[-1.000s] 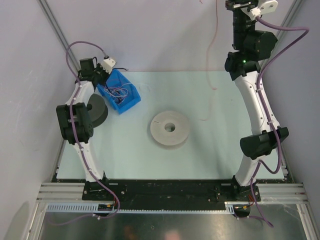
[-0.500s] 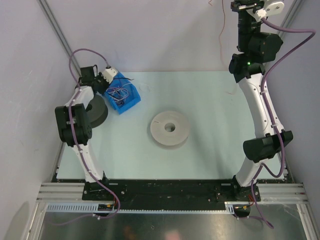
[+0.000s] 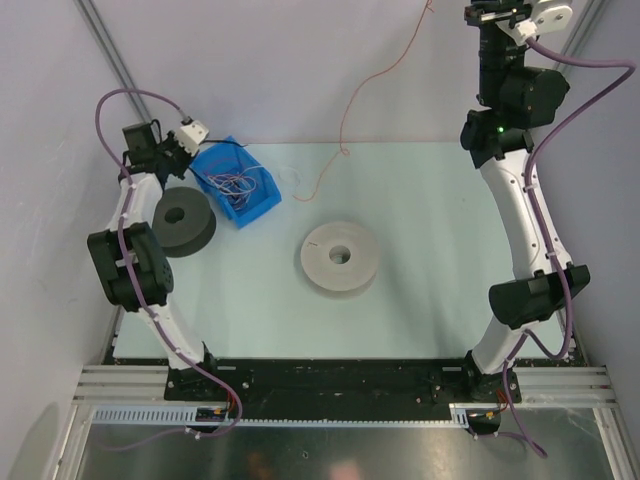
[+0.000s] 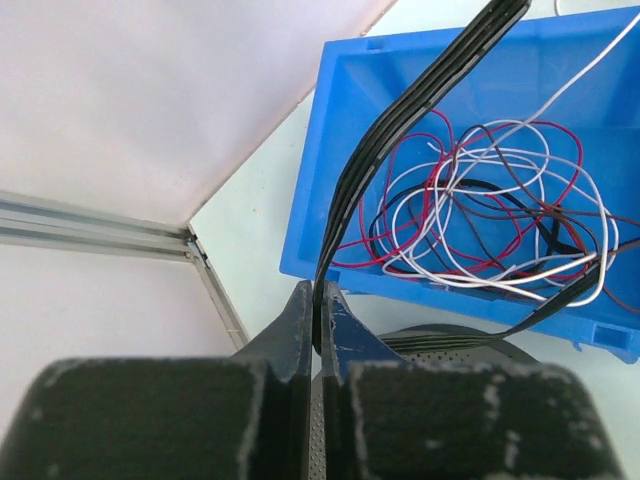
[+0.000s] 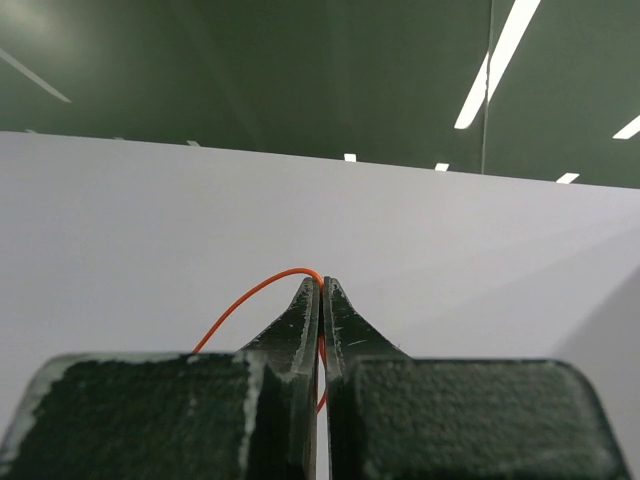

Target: Wrap the cables

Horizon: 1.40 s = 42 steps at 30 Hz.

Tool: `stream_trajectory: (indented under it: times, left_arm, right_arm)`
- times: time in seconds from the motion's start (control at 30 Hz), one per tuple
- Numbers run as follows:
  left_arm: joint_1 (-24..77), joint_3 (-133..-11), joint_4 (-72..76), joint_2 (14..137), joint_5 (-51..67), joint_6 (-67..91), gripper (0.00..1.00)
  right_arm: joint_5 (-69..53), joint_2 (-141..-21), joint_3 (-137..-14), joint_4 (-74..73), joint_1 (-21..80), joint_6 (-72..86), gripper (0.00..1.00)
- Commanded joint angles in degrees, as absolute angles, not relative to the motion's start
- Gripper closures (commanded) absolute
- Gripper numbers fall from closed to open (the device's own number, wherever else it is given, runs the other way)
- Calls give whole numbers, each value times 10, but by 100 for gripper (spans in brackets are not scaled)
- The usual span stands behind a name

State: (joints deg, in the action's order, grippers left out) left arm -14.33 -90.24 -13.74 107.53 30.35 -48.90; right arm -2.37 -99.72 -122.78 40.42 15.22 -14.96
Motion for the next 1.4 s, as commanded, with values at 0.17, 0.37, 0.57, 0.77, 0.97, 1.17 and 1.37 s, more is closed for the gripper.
stream_trajectory:
  times: [0.17,0.37,0.57,0.77,0.97,1.17,1.37]
  left_arm:
    - [-134,-870,-122,1057,253,-609,100]
    - [-106,-889,-124,1087,204,-646,90]
    - [-58,-917,-124,1101,191,-638,59]
    - [-42,-953,-136,1090,252,-594,41]
    - [-11,-974,-186,1075,295,-580,26]
    - [47,-1015,-217,1112,239,-588,24]
    - [71,-1047,-226,1148,245,-576,27]
  right_arm:
    - [-14,-968,-1234,419,148,-138,100]
    - [-13,-971,-1230,418,145,-137,100]
    - [-12,-974,-1222,419,144,-133,100]
    - [-20,-969,-1212,421,142,-140,100]
    - [-23,-962,-1195,426,133,-139,100]
    - [-23,-961,-1185,430,128,-137,100]
    - [-23,-959,-1175,434,122,-136,100]
